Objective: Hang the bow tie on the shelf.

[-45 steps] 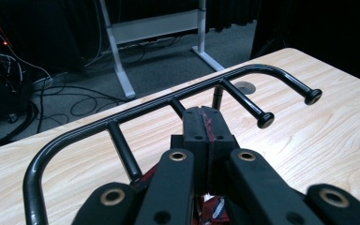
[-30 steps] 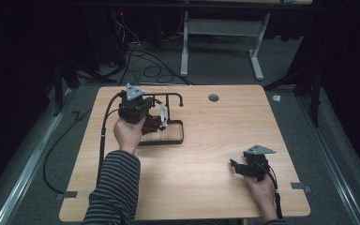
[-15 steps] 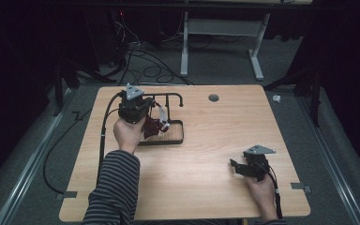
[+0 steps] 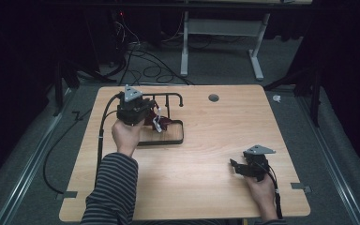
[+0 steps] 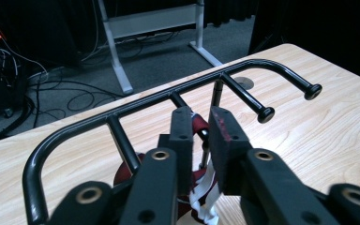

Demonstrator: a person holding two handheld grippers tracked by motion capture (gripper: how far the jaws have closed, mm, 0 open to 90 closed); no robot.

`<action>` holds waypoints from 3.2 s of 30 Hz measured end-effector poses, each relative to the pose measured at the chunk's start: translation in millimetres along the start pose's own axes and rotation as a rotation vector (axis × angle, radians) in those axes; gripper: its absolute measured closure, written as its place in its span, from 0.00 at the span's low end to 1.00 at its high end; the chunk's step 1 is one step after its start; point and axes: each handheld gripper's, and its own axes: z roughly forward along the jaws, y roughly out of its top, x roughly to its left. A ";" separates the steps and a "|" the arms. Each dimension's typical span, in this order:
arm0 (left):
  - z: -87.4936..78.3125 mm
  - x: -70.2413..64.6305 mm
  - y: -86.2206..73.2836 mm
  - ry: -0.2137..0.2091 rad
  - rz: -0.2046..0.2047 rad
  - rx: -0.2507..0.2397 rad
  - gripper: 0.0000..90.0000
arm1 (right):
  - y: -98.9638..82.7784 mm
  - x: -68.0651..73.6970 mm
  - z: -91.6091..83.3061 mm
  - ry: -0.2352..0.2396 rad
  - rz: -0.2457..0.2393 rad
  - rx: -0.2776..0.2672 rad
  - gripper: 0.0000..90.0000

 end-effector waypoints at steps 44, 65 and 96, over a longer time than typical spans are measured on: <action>-41.2 11.3 -34.7 -0.017 -0.033 0.025 0.75 | 0.1 0.5 0.3 -0.004 -0.007 -0.001 0.37; -54.0 18.6 -55.1 -0.017 -0.068 0.031 0.75 | 0.1 0.5 0.3 -0.005 -0.007 -0.001 0.37; -72.5 24.4 -77.6 0.000 -0.100 0.039 0.74 | 0.1 0.8 0.6 -0.007 -0.010 -0.003 0.37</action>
